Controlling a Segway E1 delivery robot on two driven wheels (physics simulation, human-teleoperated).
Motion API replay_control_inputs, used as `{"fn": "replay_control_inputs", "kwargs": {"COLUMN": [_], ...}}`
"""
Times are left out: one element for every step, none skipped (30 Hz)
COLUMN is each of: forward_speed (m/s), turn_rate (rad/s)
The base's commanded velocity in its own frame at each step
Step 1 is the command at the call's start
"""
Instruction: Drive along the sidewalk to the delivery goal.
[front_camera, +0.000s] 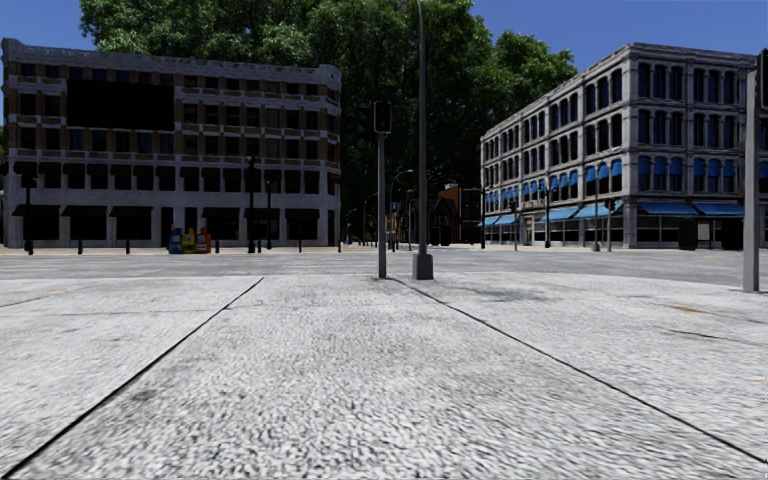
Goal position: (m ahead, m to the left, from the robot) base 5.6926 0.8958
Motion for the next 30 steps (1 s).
{"fn": "replay_control_inputs", "kwargs": {"forward_speed": [2.0,2.0,2.0,2.0,2.0,2.0,2.0,2.0,2.0,2.0,2.0,2.0,2.0,2.0,2.0,2.0,2.0,2.0,2.0,2.0,2.0,2.0,2.0,2.0,2.0,2.0,2.0,2.0,2.0,2.0], "turn_rate": [0.22,0.23,0.23,0.23,0.24,0.24,0.24,0.24,0.24,0.24,0.24,0.24,0.24,0.24,0.24,0.24,0.24,0.24,0.24,0.24,0.24,0.24,0.24,0.24,0.24,0.24,0.24,0.24,0.24,0.24]}}
